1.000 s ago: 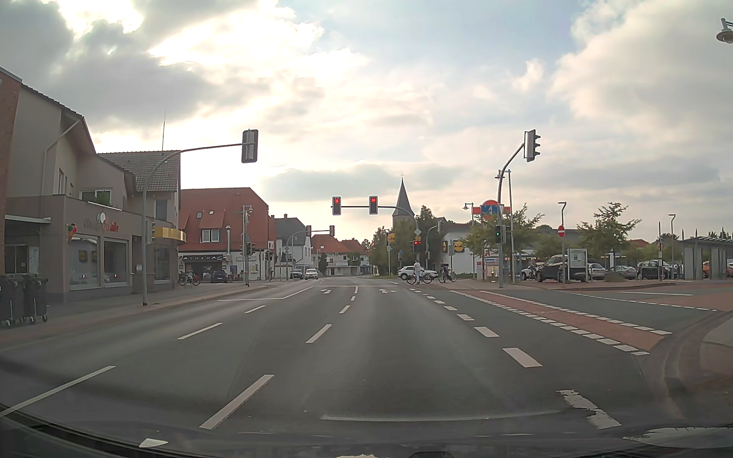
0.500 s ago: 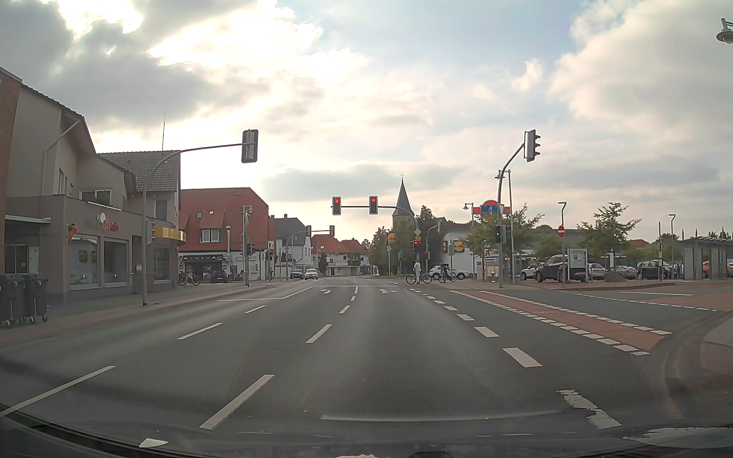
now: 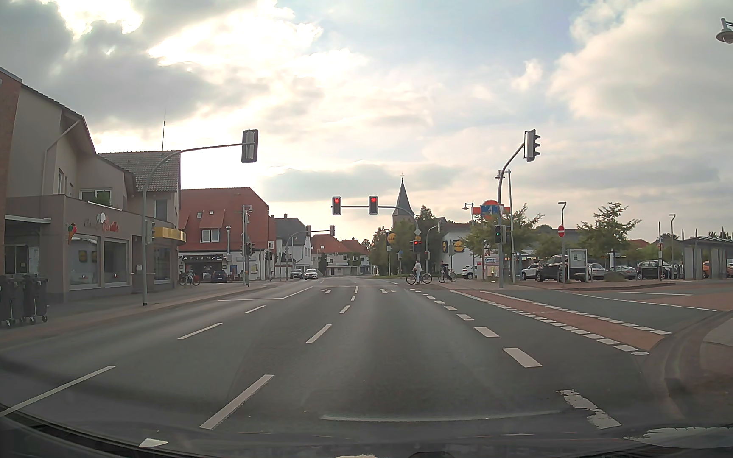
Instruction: Follow the waypoints while adhering to traffic rules and regulations
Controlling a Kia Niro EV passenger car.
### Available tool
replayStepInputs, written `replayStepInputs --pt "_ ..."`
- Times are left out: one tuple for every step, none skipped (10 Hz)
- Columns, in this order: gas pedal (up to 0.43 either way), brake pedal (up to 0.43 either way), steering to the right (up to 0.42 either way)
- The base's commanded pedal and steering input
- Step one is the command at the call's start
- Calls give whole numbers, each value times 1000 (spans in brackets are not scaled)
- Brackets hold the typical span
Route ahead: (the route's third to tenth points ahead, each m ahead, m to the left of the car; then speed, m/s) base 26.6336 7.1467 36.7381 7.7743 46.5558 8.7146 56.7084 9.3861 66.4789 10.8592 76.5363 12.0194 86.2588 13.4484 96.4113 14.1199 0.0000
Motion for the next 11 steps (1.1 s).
replayStepInputs --pt "0 220 -5" --pt "0 220 -5" --pt "0 220 -5" --pt "0 220 -5" --pt "0 226 -5" --pt "0 220 -5" --pt "0 220 -5" --pt "0 220 -5" --pt "0 220 -5" --pt "0 220 -5" --pt "0 220 -5"
